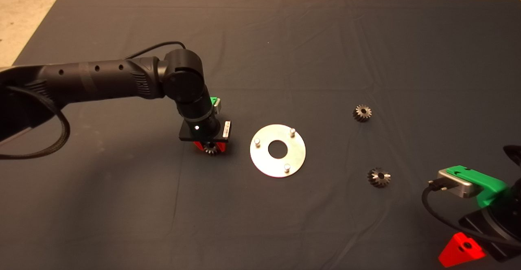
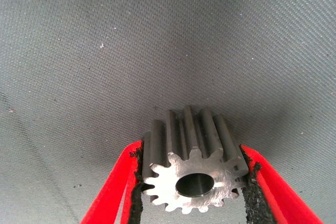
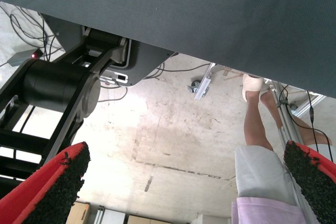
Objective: Install three planetary gears onto the carrier pins
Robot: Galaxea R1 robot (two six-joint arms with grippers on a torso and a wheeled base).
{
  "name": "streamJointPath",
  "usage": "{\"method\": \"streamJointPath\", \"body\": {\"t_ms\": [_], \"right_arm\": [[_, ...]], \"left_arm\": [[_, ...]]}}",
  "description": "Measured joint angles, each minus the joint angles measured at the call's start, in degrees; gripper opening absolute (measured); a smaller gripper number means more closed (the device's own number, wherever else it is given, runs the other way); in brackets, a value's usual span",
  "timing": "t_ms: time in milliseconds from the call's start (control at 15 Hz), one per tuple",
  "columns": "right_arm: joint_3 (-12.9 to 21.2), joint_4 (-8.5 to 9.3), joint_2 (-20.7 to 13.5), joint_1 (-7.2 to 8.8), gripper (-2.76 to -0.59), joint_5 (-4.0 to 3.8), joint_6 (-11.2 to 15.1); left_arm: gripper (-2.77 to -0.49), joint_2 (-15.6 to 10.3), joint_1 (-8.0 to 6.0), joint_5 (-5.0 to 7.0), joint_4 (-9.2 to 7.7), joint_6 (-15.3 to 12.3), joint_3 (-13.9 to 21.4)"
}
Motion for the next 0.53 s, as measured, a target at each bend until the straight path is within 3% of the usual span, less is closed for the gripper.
{"method": "streamJointPath", "body": {"t_ms": [533], "right_arm": [[0.00,0.00,-0.02,0.00,-0.60,0.00,0.00]], "left_arm": [[-2.28,0.02,0.00,0.49,0.05,0.07,0.20]]}}
